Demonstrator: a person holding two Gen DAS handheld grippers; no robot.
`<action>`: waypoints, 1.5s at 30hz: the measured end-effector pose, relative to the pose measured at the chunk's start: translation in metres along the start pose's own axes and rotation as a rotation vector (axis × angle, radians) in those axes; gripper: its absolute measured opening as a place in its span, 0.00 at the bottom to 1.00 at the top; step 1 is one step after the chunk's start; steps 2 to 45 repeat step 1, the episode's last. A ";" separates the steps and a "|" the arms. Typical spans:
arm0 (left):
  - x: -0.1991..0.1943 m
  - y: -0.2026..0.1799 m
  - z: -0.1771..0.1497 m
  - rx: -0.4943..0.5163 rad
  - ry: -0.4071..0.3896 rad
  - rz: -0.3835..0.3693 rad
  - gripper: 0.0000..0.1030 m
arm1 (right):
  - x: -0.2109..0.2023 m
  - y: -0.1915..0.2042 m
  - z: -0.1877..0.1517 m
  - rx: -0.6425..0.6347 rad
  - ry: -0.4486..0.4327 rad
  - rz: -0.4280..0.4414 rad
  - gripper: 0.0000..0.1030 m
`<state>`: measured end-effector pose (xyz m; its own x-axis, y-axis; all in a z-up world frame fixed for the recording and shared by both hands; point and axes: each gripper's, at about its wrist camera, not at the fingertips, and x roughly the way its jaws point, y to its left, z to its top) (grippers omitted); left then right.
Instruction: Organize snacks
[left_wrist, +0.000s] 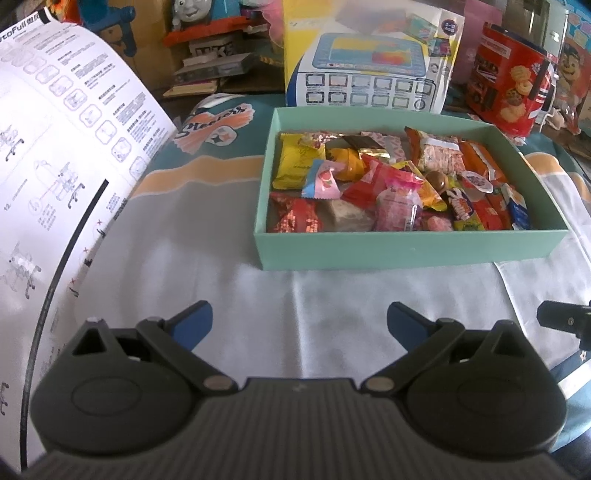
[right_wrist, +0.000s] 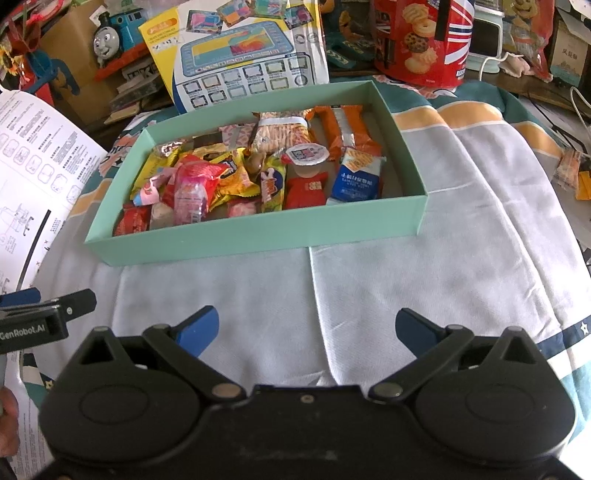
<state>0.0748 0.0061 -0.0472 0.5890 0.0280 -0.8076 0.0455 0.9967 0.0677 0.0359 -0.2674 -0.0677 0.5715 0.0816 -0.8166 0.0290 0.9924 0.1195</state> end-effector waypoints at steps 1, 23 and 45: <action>-0.001 0.000 0.000 0.004 -0.003 0.000 1.00 | 0.000 0.000 0.000 -0.002 -0.002 -0.001 1.00; -0.001 0.000 0.000 0.004 -0.003 0.000 1.00 | 0.000 0.000 0.000 -0.002 -0.002 -0.001 1.00; -0.001 0.000 0.000 0.004 -0.003 0.000 1.00 | 0.000 0.000 0.000 -0.002 -0.002 -0.001 1.00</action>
